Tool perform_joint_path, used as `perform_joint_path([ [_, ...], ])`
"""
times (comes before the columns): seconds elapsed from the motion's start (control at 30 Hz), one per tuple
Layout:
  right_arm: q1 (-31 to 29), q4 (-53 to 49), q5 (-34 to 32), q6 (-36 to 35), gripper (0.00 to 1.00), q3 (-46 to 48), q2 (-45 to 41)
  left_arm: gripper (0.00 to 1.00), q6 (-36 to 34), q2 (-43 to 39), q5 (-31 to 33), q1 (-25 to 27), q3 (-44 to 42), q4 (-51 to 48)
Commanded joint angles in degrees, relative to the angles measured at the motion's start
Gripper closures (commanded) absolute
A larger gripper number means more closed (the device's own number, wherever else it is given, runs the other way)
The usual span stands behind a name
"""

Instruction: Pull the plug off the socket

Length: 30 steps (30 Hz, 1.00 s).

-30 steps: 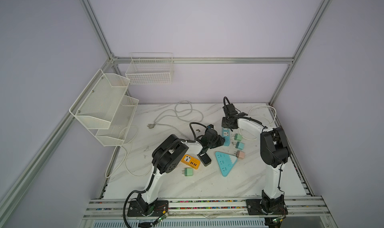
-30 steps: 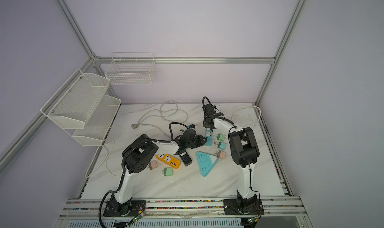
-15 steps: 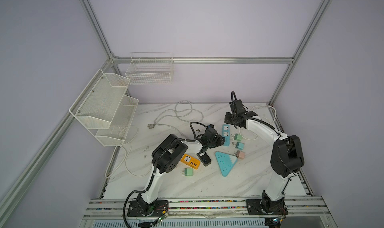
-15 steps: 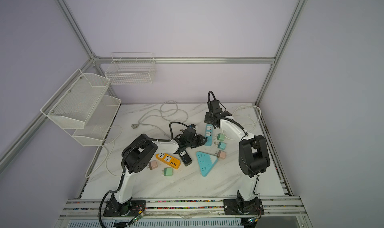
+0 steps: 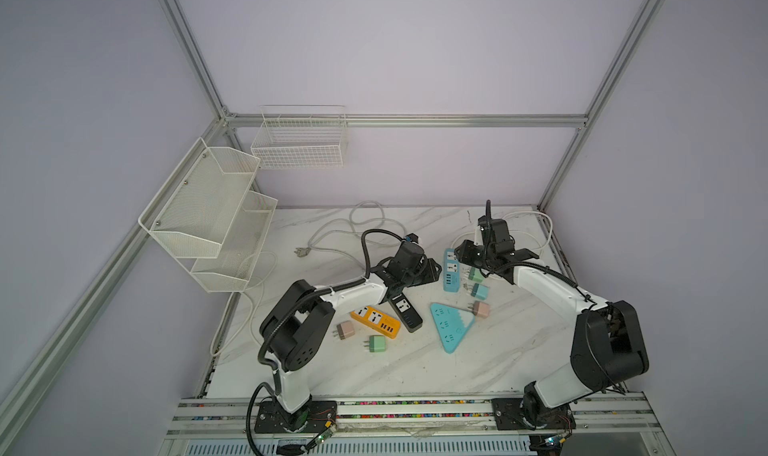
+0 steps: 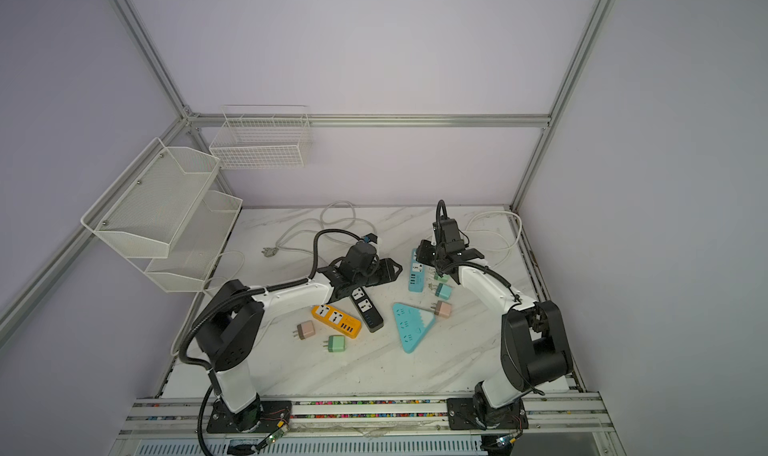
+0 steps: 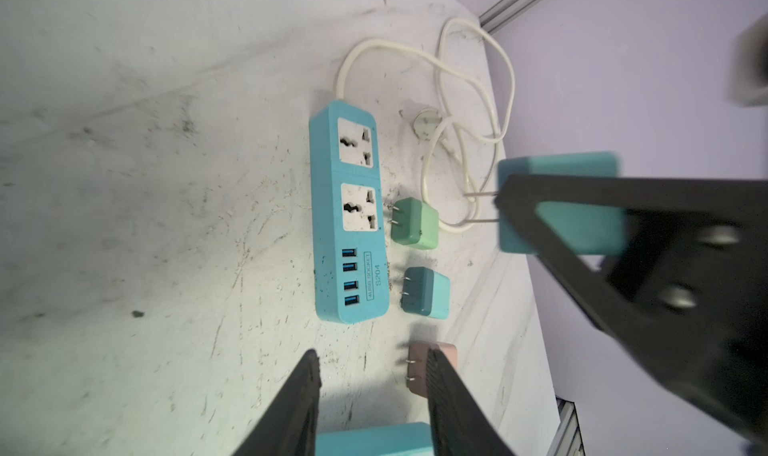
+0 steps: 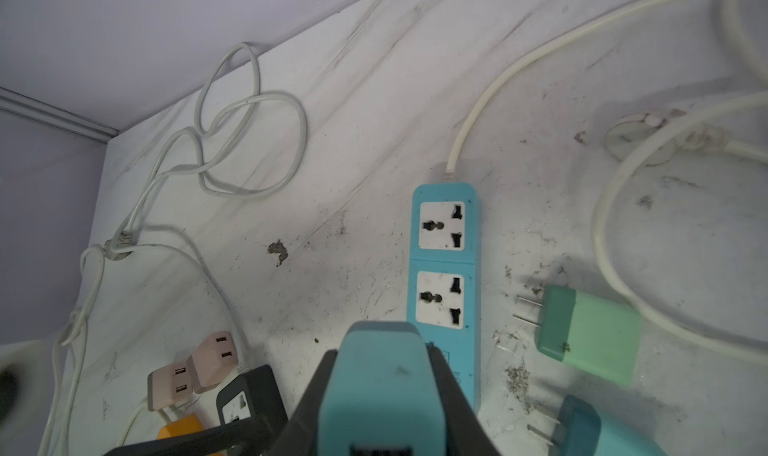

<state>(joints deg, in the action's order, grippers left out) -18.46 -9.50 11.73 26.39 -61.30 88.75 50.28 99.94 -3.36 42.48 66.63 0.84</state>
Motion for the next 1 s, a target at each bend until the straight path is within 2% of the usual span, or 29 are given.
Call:
perform_joint_path([
  [0.0, -1.99, 8.28, 3.16, 2.59, 0.81, 1.98, -0.05, 0.56, -3.00, -5.87, 5.64, -0.66, -6.41, -3.76],
  [0.37, -9.48, 21.15, 3.68, 6.76, 0.79, 4.93, 8.40, 0.50, -2.78, -22.13, 10.37, -1.83, -19.95, -7.37],
  [0.7, -11.49, 30.14, 2.86, 9.43, 0.76, 6.06, 15.20, 0.48, -1.36, -25.57, 11.70, -2.23, -23.86, -8.07],
  [0.97, -13.27, 29.74, 0.79, 8.65, 0.72, 3.16, 20.60, 0.46, -0.71, -25.76, 11.88, -2.49, -25.08, -7.85],
])
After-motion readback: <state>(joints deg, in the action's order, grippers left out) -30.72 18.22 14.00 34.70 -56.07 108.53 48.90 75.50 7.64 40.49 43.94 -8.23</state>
